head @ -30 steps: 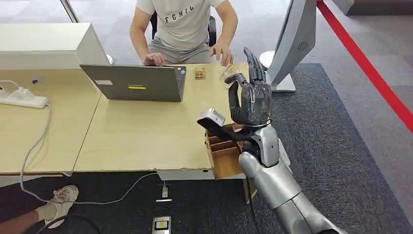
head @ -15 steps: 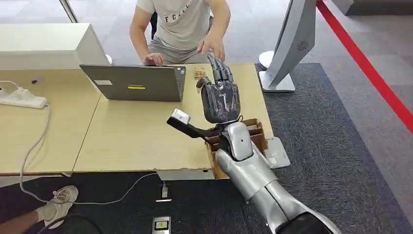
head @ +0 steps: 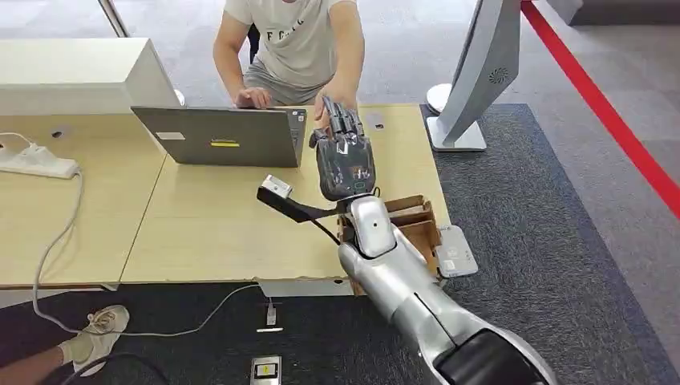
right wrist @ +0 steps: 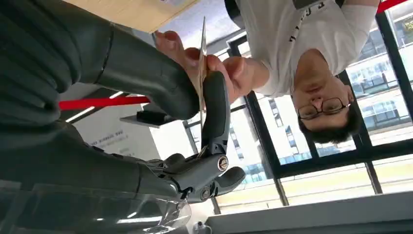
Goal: Pass the card to the sensor for recognition and then transmit it.
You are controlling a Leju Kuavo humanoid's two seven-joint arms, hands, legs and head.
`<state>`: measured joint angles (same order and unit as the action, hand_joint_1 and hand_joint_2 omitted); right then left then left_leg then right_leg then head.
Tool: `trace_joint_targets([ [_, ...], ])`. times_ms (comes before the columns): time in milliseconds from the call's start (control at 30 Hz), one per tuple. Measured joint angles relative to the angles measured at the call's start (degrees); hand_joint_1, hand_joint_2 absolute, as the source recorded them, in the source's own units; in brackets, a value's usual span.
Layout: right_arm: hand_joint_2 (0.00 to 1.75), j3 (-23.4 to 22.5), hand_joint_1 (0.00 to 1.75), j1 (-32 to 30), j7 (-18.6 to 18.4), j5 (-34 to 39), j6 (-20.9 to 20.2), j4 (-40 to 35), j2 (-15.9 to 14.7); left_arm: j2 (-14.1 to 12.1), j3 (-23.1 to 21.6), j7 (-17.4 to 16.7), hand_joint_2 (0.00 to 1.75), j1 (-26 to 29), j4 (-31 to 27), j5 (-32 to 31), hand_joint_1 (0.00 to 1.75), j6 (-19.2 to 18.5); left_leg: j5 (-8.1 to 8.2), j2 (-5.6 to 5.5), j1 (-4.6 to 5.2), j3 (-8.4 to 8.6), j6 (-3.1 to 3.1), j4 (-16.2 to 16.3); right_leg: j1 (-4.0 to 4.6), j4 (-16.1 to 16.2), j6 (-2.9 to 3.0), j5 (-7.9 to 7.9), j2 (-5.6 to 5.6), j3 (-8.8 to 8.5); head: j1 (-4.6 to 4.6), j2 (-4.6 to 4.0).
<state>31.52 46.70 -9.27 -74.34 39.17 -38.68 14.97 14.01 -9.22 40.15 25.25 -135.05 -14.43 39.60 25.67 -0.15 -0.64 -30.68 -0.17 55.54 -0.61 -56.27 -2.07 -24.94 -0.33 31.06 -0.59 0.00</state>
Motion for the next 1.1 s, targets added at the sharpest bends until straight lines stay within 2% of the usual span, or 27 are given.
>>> trace_joint_targets([
  [233, 1.75, 0.00, 1.75, 0.93, -0.55, -0.61, 0.02, 3.08, 1.35, 0.00, 0.04, 0.00, 1.75, 0.00, 0.00, 0.11, 0.00, 0.00, 0.00, 0.00, 0.00, 0.01, 0.00, 0.00, 0.00, 0.01, 0.00, 0.00, 0.00, 0.00, 0.00, 0.00],
  [267, 1.75, 0.00, 0.58, 0.98, -0.74, -0.61, 0.02, 3.41, 1.46, 0.00, 0.04, 0.00, 1.75, 0.00, 0.00, 0.17, 0.00, 0.00, 0.00, 0.00, 0.00, 0.01, 0.00, 0.00, 0.00, 0.01, 0.00, 0.00, 0.00, 0.00, 0.00, 0.00],
  [300, 1.75, 0.00, 0.58, 1.03, -1.11, -0.70, 0.02, 3.80, 1.51, 0.00, 0.06, 0.00, 1.75, 0.00, 0.00, 0.33, 0.00, 0.00, 0.00, 0.00, 0.00, 0.00, 0.00, 0.00, 0.00, 0.01, 0.00, 0.00, 0.00, 0.00, 0.00, 0.00],
  [333, 1.75, 0.00, 0.00, 1.08, -1.44, -0.74, 0.02, 4.17, 1.51, 0.00, 0.07, 0.00, 1.75, 0.00, 0.00, 0.39, 0.00, 0.00, 0.00, 0.00, 0.00, 0.00, 0.00, 0.00, 0.00, 0.01, 0.00, 0.00, 0.00, 0.00, 0.00, 0.00],
  [567, 1.75, -0.02, 0.00, 0.97, -2.34, -0.72, 0.04, 5.42, 1.16, 0.00, 0.17, 0.00, 1.75, 0.00, -0.02, 1.14, 0.00, 0.00, 0.00, 0.01, 0.00, 0.02, 0.00, 0.01, 0.00, 0.02, 0.00, 0.00, 0.00, 0.02, 0.00, 0.00],
  [733, 1.75, -0.20, 0.00, 0.45, -0.30, -0.63, 0.09, 4.43, 0.13, -0.02, 0.28, 0.00, 1.75, -0.02, 0.00, 1.92, 0.00, 0.00, 0.00, 0.01, 0.00, 0.04, 0.00, 0.03, 0.00, 0.02, 0.00, 0.00, 0.01, 0.03, -0.02, 0.00],
  [833, 1.75, -0.48, 0.00, -0.57, 2.38, -0.59, 0.11, 1.90, -0.76, -0.17, 0.37, 0.00, 1.75, -0.07, 0.00, 2.25, 0.00, 0.00, 0.00, 0.01, 0.00, 0.04, 0.00, 0.03, 0.00, 0.02, 0.00, 0.00, 0.01, 0.03, 0.02, 0.00],
  [933, 1.75, -1.27, 0.00, -3.20, 7.66, 2.52, 0.13, -2.85, -1.77, -0.28, 0.39, 0.00, 1.75, -0.12, 0.00, 1.92, 0.00, 0.00, 0.00, 0.01, 0.00, 0.04, 0.00, 0.03, 0.00, 0.03, 0.00, 0.00, 0.01, 0.03, 0.00, 0.00],
  [1000, 1.75, -1.92, 0.00, -5.68, 12.10, 7.03, 0.15, -6.79, -2.45, -0.28, 0.42, 0.00, 1.75, -0.13, 0.00, 1.66, 0.00, 0.00, 0.01, 0.01, 0.00, 0.04, 0.00, 0.02, 0.00, 0.04, 0.00, 0.00, 0.01, 0.03, 0.00, 0.00],
  [1100, 1.75, -2.10, 0.00, -10.29, 16.18, 12.18, 0.15, -12.82, -3.74, -0.31, 0.44, 0.00, 1.75, -0.18, 0.00, 0.76, 0.00, 0.00, 0.01, 0.01, 0.00, 0.04, 0.00, 0.02, 0.00, 0.06, 0.00, 0.00, 0.01, 0.03, -0.02, 0.00],
])
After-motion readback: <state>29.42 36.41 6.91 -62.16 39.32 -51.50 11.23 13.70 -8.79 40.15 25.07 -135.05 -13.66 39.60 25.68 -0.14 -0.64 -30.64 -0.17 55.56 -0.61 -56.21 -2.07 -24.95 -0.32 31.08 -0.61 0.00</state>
